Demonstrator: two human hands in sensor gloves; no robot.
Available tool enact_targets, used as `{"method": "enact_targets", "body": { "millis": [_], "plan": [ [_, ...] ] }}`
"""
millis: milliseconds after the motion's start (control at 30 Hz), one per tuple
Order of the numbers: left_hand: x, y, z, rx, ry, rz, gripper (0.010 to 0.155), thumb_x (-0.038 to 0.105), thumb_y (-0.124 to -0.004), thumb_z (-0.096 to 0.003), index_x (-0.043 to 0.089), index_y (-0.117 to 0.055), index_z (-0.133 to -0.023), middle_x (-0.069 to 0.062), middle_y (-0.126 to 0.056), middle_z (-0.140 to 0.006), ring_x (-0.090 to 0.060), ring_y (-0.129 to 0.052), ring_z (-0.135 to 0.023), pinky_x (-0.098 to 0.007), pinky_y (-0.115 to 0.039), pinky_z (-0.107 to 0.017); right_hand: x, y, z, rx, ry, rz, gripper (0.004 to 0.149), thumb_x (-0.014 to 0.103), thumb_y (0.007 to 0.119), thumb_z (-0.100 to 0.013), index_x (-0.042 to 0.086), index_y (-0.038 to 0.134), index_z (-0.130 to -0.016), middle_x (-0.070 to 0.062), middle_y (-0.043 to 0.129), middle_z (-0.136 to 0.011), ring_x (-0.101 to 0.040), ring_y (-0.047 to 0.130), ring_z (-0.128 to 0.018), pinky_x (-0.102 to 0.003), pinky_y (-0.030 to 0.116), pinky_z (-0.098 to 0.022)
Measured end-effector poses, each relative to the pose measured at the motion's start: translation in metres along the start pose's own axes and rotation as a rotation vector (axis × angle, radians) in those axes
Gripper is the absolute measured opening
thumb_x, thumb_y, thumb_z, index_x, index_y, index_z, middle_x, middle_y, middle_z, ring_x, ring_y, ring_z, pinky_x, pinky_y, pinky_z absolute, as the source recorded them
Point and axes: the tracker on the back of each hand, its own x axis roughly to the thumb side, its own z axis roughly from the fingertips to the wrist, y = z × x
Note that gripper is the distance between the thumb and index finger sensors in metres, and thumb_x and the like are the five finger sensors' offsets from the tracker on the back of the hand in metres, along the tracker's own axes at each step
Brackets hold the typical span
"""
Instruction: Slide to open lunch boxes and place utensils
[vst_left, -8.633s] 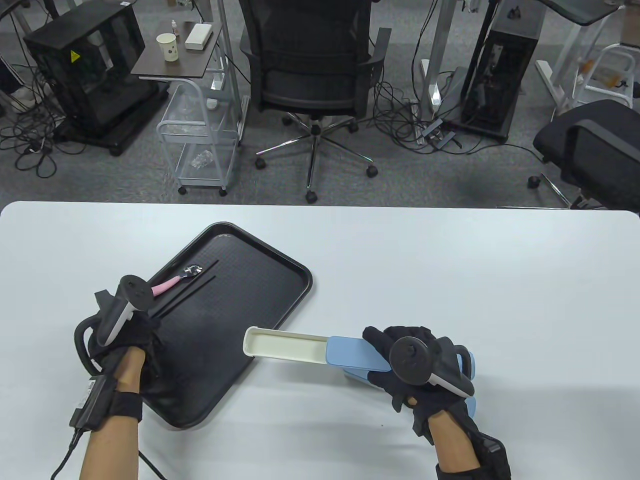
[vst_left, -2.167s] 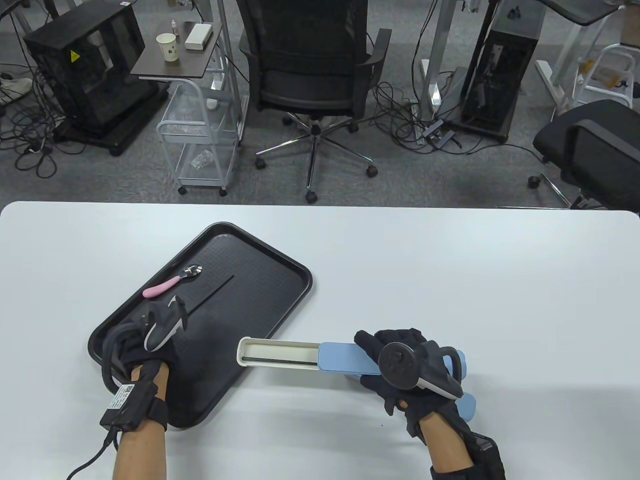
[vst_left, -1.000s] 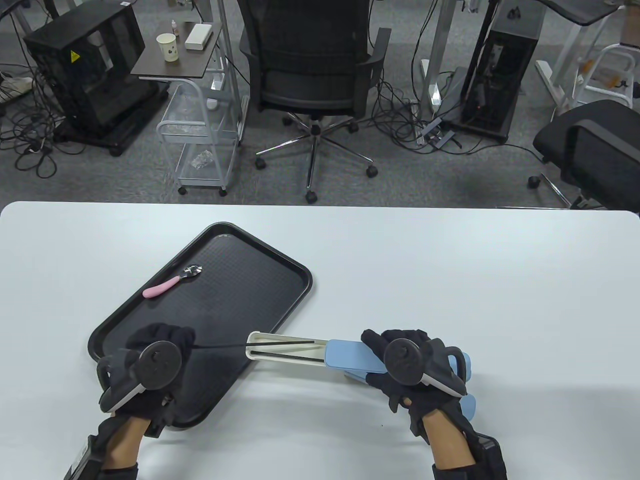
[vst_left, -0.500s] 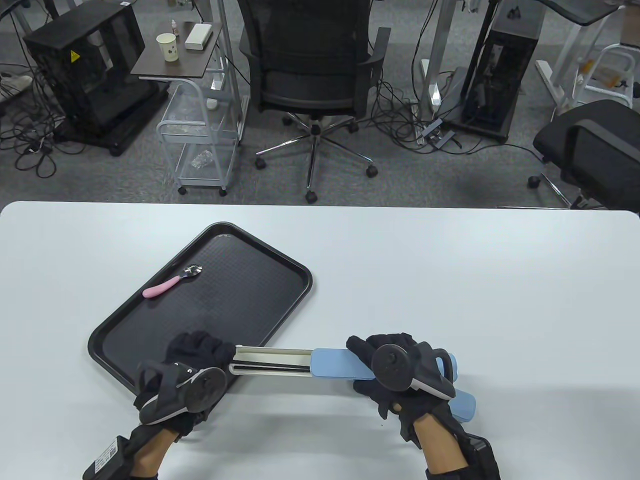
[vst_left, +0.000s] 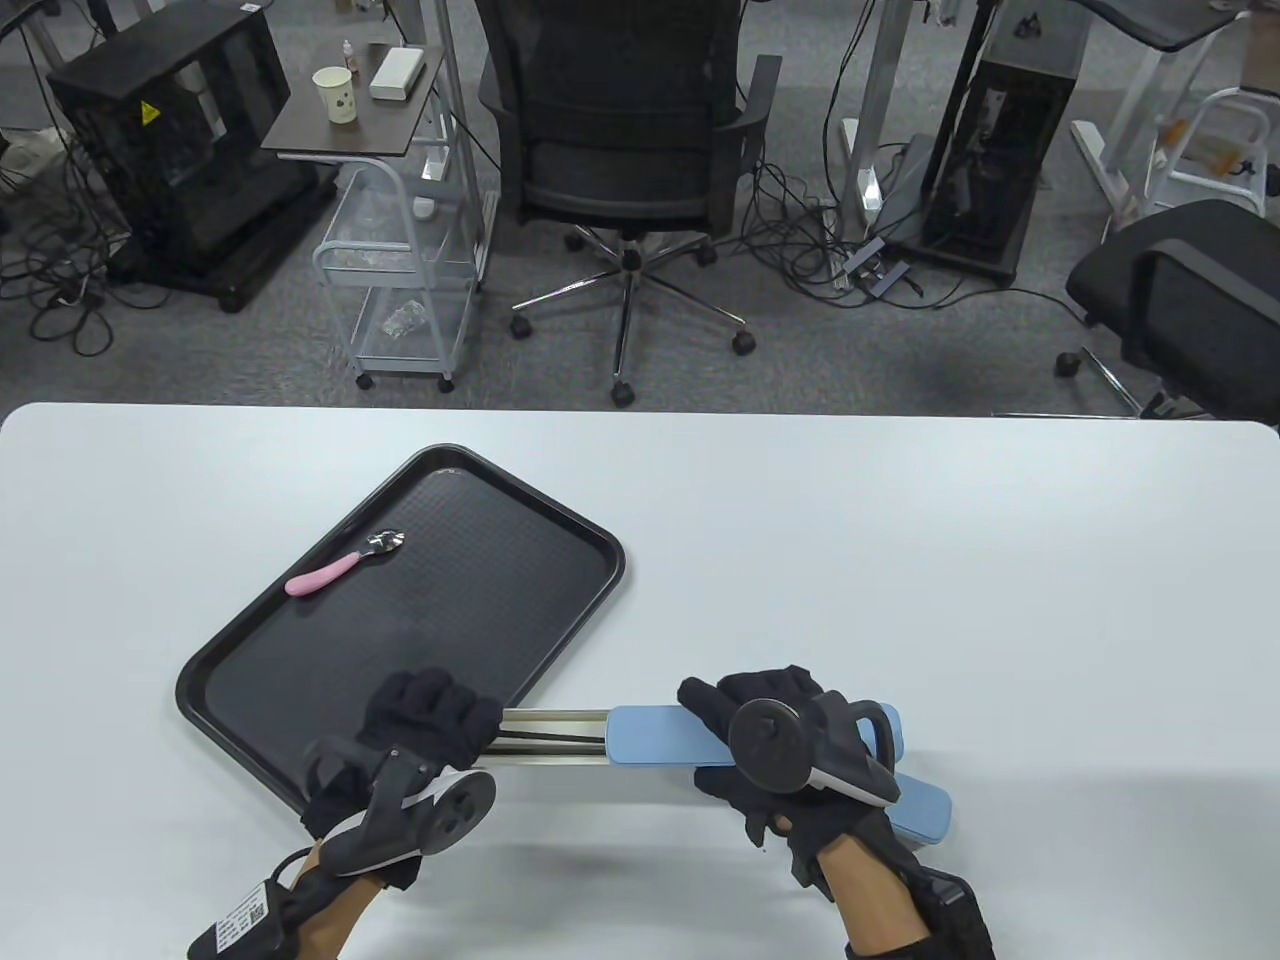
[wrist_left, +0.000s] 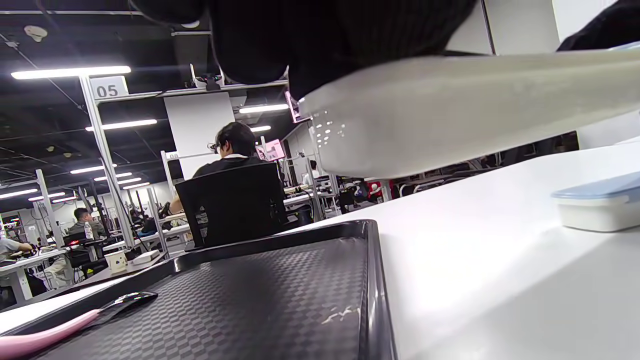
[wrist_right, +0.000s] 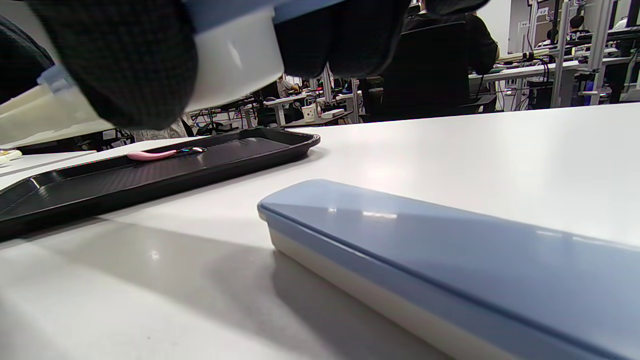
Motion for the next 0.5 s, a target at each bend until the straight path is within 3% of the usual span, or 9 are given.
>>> {"method": "enact_targets", "body": {
  "millis": [500],
  "plan": [
    [-0.0057,-0.0016,0.0006,0.022,0.019,0.064,0.054,0.040,-0.074,-0.0431,0.036,-0.065,-0.096,0.002,-0.071,-0.104,-0.032,-0.063,-0.099,-0.056,-0.047,-0.071,-0.0032,-0.0011,0.0004,-0.006,-0.002,-0.006,0.077,0.048,0.090,-0.042,0.037,0.049,-0.106,-0.009,0.058,-0.104,-0.038,0.061,-0.099,-0.066,0.038,-0.075]
  ]
}}
